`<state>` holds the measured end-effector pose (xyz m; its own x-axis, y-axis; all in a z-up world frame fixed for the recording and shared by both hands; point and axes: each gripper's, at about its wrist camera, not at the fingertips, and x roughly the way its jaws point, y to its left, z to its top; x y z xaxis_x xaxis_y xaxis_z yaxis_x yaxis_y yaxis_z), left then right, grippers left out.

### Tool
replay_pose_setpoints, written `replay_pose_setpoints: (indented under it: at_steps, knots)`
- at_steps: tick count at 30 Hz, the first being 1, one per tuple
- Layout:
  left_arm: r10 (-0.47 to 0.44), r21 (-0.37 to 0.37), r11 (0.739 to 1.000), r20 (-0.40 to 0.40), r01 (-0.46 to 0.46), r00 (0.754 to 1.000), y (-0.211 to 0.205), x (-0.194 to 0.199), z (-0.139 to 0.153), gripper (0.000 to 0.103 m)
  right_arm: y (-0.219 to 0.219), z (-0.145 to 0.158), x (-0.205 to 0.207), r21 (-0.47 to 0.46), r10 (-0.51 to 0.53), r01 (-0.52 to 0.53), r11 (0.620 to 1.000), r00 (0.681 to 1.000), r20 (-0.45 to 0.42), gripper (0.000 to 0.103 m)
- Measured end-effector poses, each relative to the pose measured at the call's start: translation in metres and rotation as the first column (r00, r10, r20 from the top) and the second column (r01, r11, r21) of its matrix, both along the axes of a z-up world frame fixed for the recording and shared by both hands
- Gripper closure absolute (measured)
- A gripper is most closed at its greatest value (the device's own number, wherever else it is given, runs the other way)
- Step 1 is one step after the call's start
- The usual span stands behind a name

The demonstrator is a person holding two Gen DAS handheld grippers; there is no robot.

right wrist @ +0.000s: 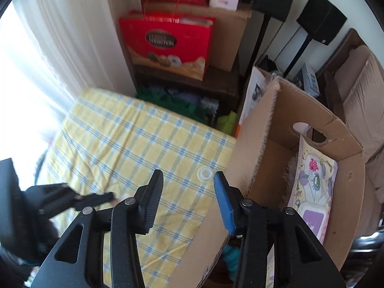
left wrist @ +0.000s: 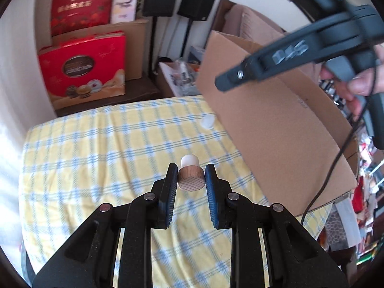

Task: Organize objects
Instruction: 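Lift the wooden peg with the left tool while the right tool grasps the white cap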

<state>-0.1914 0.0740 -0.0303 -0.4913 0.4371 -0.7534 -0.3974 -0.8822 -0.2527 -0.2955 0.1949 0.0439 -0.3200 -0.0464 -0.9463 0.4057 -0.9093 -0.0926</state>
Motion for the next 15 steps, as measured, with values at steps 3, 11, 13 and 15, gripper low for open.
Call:
replay_pose_setpoints:
  at_steps: [3,11,13,15]
  knots:
    - [0.054,-0.012,0.999,0.036,-0.053,0.998,-0.012,0.0,-0.002,0.081,-0.012,-0.022,-0.012,0.087,0.021,-0.026,0.996,0.998,0.058,0.075]
    - [0.089,0.044,0.995,0.063,-0.091,0.994,-0.03,0.008,-0.01,0.081,-0.043,-0.05,-0.033,0.322,0.08,-0.104,0.941,0.993,0.087,0.076]
    - [0.095,0.054,0.994,0.065,-0.098,0.993,-0.034,0.008,-0.012,0.081,-0.052,-0.059,-0.035,0.353,0.104,-0.136,0.926,0.988,0.111,0.077]
    - [0.098,0.064,0.993,0.067,-0.102,0.993,-0.038,0.009,-0.012,0.081,-0.057,-0.07,-0.038,0.39,0.115,-0.162,0.906,0.983,0.14,0.077]
